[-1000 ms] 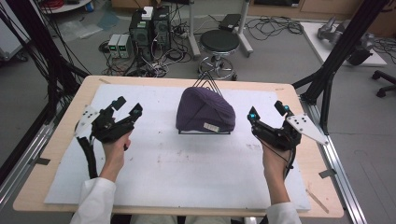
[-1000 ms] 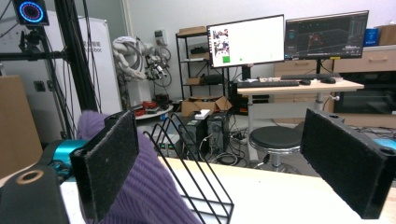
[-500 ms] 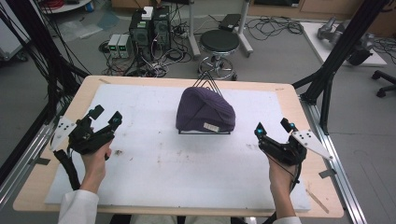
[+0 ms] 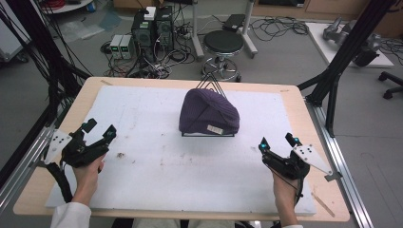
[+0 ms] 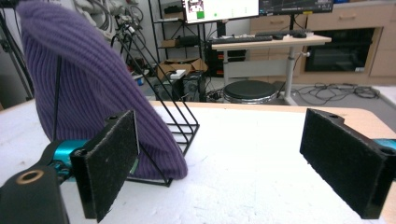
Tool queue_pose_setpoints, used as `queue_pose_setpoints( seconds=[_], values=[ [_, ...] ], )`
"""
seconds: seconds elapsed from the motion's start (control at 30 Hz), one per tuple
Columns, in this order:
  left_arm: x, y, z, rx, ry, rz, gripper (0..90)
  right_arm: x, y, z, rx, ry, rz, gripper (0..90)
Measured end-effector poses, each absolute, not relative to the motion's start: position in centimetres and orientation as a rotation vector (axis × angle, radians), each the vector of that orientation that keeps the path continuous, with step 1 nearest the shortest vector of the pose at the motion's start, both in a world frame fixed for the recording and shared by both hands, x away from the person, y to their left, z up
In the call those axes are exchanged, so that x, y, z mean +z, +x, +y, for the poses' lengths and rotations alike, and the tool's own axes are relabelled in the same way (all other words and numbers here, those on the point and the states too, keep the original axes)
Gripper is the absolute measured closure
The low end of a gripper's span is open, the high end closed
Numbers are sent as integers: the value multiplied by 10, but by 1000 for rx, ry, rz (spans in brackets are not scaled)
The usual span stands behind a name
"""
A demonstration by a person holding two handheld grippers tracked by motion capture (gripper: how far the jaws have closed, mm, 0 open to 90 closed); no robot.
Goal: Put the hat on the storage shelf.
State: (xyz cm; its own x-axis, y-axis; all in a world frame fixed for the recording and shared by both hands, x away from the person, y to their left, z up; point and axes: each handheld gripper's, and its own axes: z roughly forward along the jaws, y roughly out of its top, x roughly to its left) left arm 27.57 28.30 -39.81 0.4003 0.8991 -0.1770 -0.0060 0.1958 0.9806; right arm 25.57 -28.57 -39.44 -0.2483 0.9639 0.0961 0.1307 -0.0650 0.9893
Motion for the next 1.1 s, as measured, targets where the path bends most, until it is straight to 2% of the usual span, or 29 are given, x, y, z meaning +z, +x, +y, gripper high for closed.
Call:
queue_pose_setpoints(
  seconds=[0.57,1.1],
  values=[
    [-429,270,303,787,1250,1051,179,-426,250,-280,1305,1257,1430,108],
    [-433,267,301,746,1280,1052,180,-435,252,-279,1268,1235,1471,108]
  ],
)
